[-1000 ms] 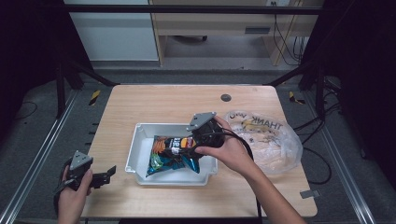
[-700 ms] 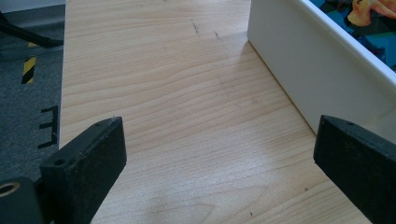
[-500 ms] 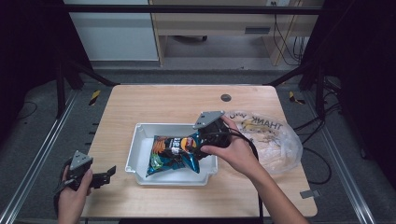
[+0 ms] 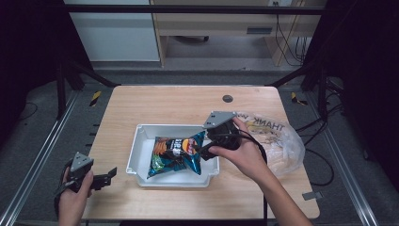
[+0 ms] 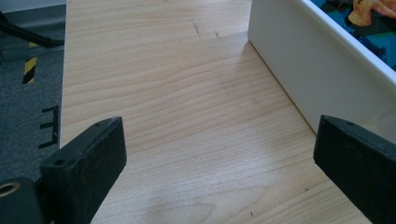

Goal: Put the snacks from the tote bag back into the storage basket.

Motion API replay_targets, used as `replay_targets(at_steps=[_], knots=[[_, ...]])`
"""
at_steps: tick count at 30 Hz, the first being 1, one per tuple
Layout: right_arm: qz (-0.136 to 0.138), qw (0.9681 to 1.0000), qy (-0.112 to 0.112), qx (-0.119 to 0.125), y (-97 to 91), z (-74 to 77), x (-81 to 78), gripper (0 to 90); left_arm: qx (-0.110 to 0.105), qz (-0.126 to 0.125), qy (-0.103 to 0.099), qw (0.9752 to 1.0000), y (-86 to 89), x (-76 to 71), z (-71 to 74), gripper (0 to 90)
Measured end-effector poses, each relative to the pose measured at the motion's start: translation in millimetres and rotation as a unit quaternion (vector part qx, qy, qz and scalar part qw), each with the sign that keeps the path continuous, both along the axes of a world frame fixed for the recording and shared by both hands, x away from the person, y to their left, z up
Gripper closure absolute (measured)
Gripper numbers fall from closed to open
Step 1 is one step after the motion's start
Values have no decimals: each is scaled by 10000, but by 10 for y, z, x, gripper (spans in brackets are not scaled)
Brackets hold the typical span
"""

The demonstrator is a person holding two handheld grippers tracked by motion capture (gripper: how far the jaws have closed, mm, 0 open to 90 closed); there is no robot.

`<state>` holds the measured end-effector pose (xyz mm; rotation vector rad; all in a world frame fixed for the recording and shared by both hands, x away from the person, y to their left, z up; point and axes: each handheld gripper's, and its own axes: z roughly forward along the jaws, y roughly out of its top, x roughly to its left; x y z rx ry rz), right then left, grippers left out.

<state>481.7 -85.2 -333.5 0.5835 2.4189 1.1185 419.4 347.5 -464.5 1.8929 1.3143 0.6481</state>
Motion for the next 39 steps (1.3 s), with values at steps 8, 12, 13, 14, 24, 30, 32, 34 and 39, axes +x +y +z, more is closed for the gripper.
replay_targets(at_steps=[8,12,13,14,24,30,32,34,39], knots=[[-144,9999,-45,62,-127,50,-42,53,-18,23,-6,10000,0,-2,-2,23],[-191,9998,-54,75,-177,54,-59,51,-3,17,-7,10000,-2,-2,-2,23],[-209,9997,-50,82,-189,53,-64,51,-14,20,-5,10000,-2,-2,-2,23],[-221,9997,-53,90,-206,51,-69,51,-18,25,-5,10000,-1,-2,-3,23],[-375,9992,-48,143,-348,24,-114,50,-2,26,-2,10000,4,-5,-1,23],[-484,9987,-46,181,-456,-2,-141,50,-19,37,-9,10000,0,-4,-3,23],[-518,9985,-24,190,-495,-17,-155,50,-1,29,0,10000,4,-5,-1,23],[-573,9981,-37,210,-538,-30,-171,50,-1,30,-2,10000,4,-6,-1,23],[-674,9974,-31,264,-642,-63,-207,50,-12,40,-9,10000,-1,-5,-2,23]])
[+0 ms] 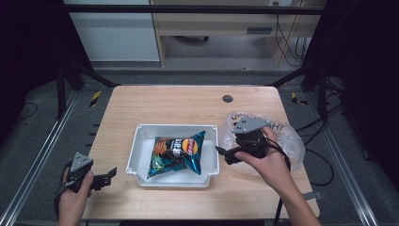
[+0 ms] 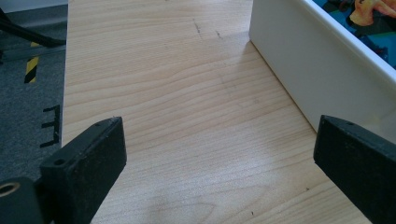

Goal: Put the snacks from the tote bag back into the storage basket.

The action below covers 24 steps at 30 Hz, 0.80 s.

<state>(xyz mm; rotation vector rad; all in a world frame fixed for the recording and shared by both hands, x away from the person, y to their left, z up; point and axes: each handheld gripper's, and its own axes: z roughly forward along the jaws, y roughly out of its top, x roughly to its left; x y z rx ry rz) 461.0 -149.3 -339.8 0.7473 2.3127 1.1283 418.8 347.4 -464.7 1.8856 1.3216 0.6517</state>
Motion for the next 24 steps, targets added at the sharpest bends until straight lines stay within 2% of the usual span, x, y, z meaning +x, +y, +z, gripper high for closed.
replay_targets(at_steps=[14,24], knots=[[-385,9992,72,47,-249,-217,-93,50,8,-7,8,10000,-1,-2,-1,23],[-744,9971,134,125,-437,-412,-151,49,13,-2,11,10000,-1,-3,-3,23]])
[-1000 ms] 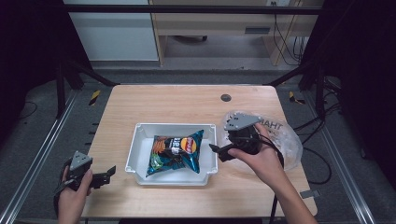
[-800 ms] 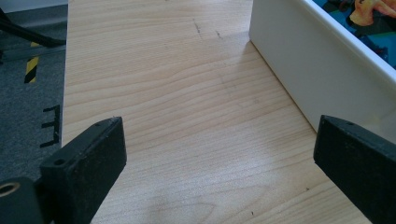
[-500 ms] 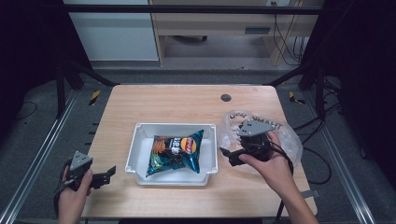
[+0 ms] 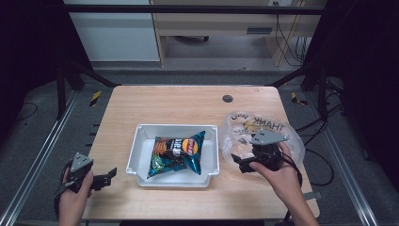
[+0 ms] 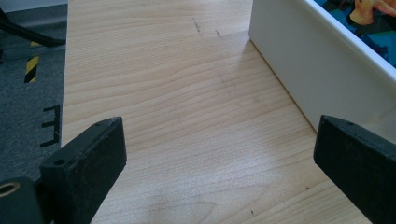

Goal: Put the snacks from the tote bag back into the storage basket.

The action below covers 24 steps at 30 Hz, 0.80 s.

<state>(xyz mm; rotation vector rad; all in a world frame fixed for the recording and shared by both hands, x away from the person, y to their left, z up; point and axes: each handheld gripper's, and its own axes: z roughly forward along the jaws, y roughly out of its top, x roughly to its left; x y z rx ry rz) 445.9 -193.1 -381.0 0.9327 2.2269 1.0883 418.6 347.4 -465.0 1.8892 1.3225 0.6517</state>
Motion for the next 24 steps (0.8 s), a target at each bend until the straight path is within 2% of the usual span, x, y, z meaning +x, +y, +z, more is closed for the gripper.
replay_targets(at_steps=[13,24], knots=[[-293,9992,234,110,-186,-291,-77,49,20,-4,4,10000,0,-1,-1,23],[-522,9980,335,112,-304,-460,-108,49,27,-15,-1,10000,-6,0,-2,23]])
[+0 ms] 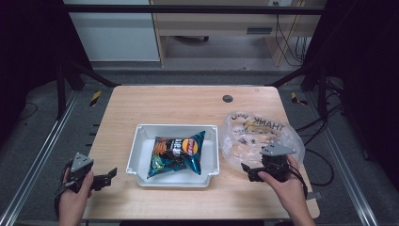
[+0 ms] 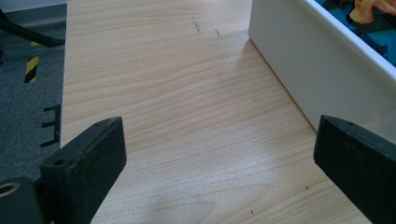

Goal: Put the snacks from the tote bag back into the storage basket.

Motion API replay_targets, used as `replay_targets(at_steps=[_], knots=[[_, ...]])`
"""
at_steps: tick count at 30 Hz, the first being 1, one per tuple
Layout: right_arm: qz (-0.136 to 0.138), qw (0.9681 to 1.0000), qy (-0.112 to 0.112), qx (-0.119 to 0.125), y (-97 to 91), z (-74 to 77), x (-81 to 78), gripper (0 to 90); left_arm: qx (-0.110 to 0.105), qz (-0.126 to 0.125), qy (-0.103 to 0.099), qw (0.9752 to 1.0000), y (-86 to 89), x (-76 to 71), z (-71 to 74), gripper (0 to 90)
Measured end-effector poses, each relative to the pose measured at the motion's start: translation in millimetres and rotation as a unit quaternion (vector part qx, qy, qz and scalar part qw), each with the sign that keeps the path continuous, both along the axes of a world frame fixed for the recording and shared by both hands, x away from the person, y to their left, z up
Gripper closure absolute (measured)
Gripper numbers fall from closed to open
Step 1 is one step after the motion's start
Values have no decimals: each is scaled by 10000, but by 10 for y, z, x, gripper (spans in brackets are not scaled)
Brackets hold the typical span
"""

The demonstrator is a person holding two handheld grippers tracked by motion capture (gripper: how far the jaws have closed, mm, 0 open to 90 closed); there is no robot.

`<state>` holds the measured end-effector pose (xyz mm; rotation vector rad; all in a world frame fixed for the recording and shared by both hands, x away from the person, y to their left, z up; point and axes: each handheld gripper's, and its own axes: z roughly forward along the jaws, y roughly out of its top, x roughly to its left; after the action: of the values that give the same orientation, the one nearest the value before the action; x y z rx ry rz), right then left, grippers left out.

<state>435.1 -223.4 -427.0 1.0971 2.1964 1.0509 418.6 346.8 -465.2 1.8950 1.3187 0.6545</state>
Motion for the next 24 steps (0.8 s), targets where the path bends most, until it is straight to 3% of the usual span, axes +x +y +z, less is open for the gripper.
replay_targets(at_steps=[24], knots=[[-227,9994,212,127,-160,-334,-21,48,6,5,4,10000,2,-1,-1,23]])
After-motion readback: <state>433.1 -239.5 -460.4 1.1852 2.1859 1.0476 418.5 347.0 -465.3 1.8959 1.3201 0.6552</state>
